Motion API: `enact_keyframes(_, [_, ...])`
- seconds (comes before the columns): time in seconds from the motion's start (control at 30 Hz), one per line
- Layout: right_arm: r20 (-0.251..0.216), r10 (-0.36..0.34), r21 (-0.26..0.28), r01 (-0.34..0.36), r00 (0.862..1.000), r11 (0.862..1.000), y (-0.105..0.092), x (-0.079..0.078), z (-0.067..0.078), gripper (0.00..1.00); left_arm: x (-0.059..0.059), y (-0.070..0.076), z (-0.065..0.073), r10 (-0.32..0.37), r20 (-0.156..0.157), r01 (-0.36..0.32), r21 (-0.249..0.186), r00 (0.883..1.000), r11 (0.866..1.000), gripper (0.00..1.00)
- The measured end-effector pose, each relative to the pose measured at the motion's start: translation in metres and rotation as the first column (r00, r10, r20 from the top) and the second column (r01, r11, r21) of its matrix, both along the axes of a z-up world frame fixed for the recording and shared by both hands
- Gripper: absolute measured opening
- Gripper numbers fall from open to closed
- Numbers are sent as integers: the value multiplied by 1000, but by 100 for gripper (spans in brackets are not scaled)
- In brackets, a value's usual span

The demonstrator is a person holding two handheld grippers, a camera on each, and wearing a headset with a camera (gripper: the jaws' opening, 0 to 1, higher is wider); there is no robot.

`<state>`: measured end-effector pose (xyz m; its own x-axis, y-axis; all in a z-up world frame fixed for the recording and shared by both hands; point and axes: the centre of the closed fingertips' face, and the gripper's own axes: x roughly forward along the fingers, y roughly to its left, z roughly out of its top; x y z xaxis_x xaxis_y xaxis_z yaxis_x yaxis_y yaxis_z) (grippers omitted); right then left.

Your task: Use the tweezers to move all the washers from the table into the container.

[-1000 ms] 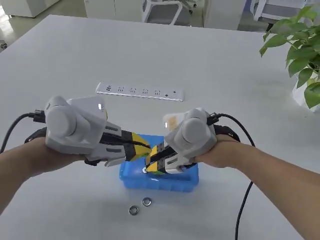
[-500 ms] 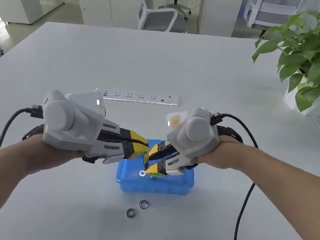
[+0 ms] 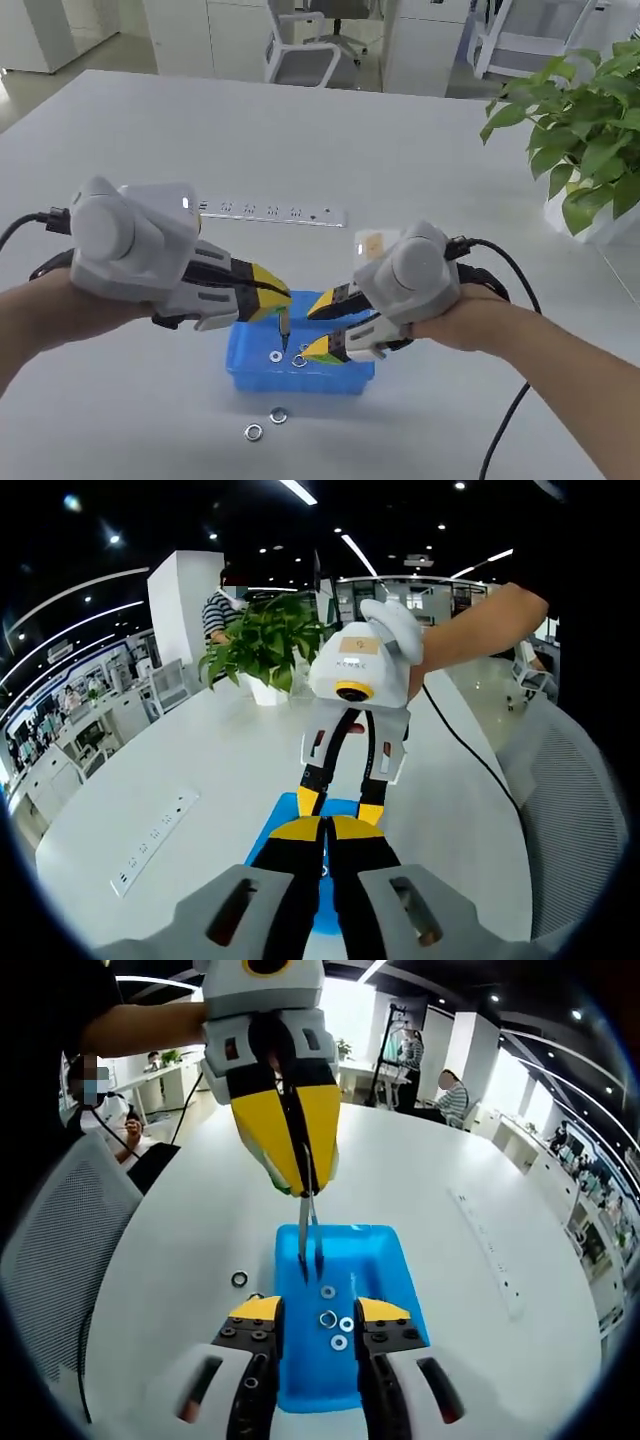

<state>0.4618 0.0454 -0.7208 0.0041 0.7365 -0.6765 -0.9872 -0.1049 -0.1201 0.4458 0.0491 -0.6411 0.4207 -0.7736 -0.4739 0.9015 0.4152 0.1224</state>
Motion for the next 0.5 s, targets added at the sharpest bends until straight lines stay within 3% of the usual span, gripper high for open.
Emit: enact_keyframes(0.5, [-9, -145, 11, 145, 989, 989, -38, -10, 10, 43, -27, 4, 4, -11, -8, 11, 12, 1000, 1000, 4])
